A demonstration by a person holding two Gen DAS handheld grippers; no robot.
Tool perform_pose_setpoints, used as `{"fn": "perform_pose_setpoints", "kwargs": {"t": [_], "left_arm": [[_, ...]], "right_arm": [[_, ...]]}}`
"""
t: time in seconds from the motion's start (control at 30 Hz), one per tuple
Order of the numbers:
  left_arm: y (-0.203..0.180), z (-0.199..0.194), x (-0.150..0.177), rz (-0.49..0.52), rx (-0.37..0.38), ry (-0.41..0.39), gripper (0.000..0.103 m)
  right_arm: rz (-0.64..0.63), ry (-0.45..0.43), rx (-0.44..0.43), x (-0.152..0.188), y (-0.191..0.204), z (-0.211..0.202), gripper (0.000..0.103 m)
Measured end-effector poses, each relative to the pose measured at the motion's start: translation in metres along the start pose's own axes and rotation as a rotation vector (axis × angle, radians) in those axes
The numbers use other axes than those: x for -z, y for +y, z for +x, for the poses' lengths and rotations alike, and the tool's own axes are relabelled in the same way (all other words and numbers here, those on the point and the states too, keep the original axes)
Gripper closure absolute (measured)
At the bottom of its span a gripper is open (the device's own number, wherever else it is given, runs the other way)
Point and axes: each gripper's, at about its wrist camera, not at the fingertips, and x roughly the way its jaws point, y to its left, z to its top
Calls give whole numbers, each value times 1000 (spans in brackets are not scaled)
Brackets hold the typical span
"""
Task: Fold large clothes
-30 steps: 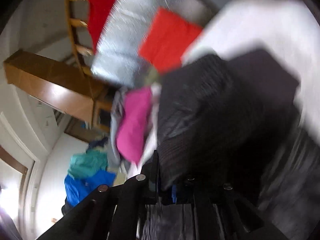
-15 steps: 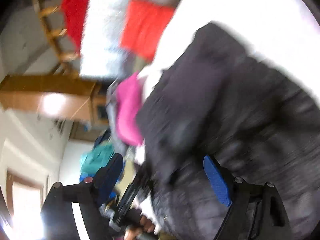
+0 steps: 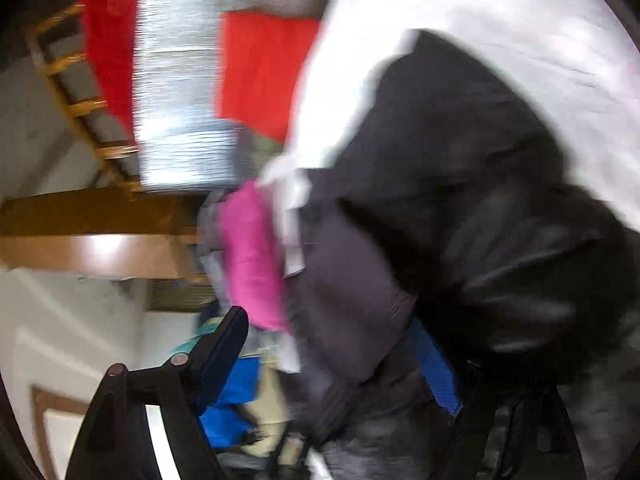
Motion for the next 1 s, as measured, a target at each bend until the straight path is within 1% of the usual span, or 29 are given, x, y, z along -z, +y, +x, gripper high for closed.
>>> {"fn": "perform_pose_setpoints", "kwargs": {"t": [0.03,0.07,0.13,0.17,0.2,0.27,0.3,0.37,0.43,0.47,0.53,0.6,0.63,0.67,0.7,0.73,0.8,0.83,0.87,0.9,0.93,0.97,1.0], "left_arm": [[1,0,0,-3,2,-1,0],[1,-1,1,-7,-1,-4,0],[1,-3,3,-14,9,-8,0],[1,-6,5,-17,18,-11,0],[-1,-8,6,-14,29,-17,0],[-7,-12,7,6,46,-34,0],[-11,-14,8,18,50,-47,0],[-19,-12,6,37,46,-61,0],[-24,-11,0,33,60,-72,0],[-25,-10,-3,25,70,-82,0],[-31,-8,-13,12,90,-100,0],[-40,-2,-19,16,113,-97,0],[-48,3,-22,26,123,-91,0],[-53,7,-22,38,123,-83,0],[-60,13,-24,51,117,-71,0],[-66,19,-25,62,110,-53,0],[-75,32,-27,71,100,-18,1],[-76,37,-28,68,83,-6,3],[-74,42,-29,58,73,-1,12],[-71,45,-30,45,91,4,25],[-67,47,-31,30,120,9,32],[-65,46,-31,23,126,2,41],[-62,44,-31,23,129,-14,49]], "right_arm": [[-27,27,-61,2,9,2,21],[-56,82,-143,6,20,9,21],[-103,174,-231,15,34,22,21],[-127,192,-233,20,40,26,20],[-150,200,-205,23,43,29,20],[-148,190,-176,23,40,33,19],[-132,168,-160,20,36,29,19],[-135,37,-80,10,34,2,19],[-151,-93,27,-2,35,-25,19],[-155,-165,120,-9,33,-42,19],[-160,-254,263,-20,24,-62,19],[-140,-291,373,-29,13,-72,20],[-132,-297,421,-34,7,-74,21],[-131,-287,449,-37,3,-74,22],[-131,-268,481,-41,-2,-70,25],[-126,-238,510,-46,-9,-64,26],[-104,-190,518,-51,-22,-57,35],[-83,-155,499,-53,-28,-54,37],[-67,-117,483,-56,-34,-48,42],[-54,-67,475,-57,-41,-37,52],[-53,-38,483,-56,-46,-31,58],[-61,-12,510,-54,-48,-24,67],[-80,-14,537,-55,-48,-24,71]]}}
